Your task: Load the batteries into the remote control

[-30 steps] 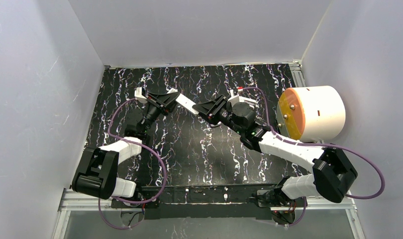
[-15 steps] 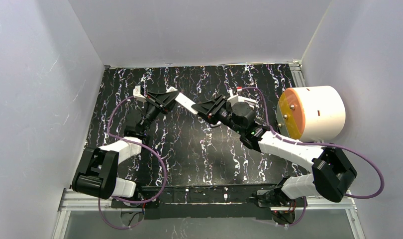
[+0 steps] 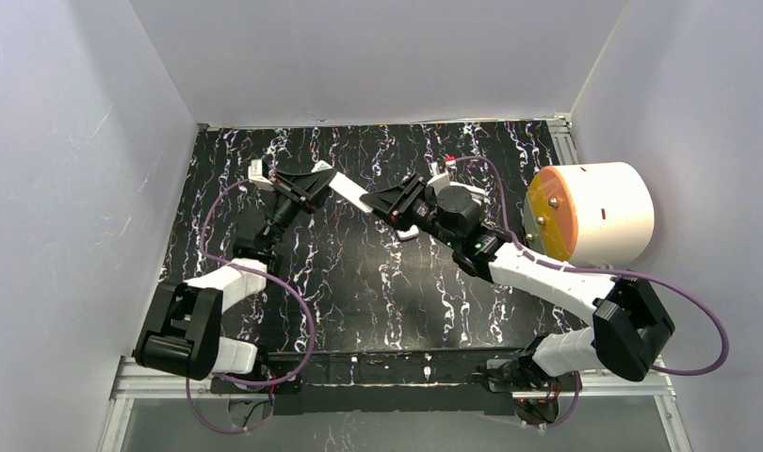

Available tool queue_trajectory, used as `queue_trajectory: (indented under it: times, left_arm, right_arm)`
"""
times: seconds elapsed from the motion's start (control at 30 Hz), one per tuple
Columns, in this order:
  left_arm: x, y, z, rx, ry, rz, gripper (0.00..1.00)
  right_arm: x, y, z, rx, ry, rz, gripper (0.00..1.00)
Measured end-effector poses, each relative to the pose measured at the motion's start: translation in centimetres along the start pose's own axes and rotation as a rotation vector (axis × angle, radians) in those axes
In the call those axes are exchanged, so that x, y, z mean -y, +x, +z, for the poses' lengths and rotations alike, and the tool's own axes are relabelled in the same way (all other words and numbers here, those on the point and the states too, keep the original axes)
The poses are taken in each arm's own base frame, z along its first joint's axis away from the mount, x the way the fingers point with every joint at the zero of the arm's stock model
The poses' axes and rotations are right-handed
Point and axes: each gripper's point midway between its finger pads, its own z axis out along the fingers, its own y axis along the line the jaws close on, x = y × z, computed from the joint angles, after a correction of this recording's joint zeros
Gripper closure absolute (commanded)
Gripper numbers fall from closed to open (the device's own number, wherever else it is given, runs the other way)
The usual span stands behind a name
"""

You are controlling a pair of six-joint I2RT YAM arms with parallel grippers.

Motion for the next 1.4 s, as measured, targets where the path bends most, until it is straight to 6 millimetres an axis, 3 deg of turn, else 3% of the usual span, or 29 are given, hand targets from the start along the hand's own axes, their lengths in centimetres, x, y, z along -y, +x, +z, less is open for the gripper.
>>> queue_trajectory:
  times: [0.23, 0.7, 1.13, 1.4]
  left_arm:
    - [1.6, -1.4, -0.3, 0.056, 0.035, 0.058, 1.00]
    - [1.8, -2.8, -0.8, 0.149, 0.024, 0.076, 1.00]
    - [3.0, -4.3, -1.6, 0.253, 0.054, 0.076, 1.00]
    - [2.7, -4.6, -1.6, 0.269, 0.043, 0.072, 1.00]
  right_arm:
    - [-1.1, 0.0, 1.4, -0.023, -0.005, -0.008, 0.77]
    - [-1.4, 0.2, 3.0, -0.063, -0.020, -0.043, 0.76]
    - [-3.4, 0.2, 4.8, -0.107, -0.115, -0.112, 0.74]
    - [-3.3, 0.2, 5.3, -0.104, -0.118, -0.095, 0.72]
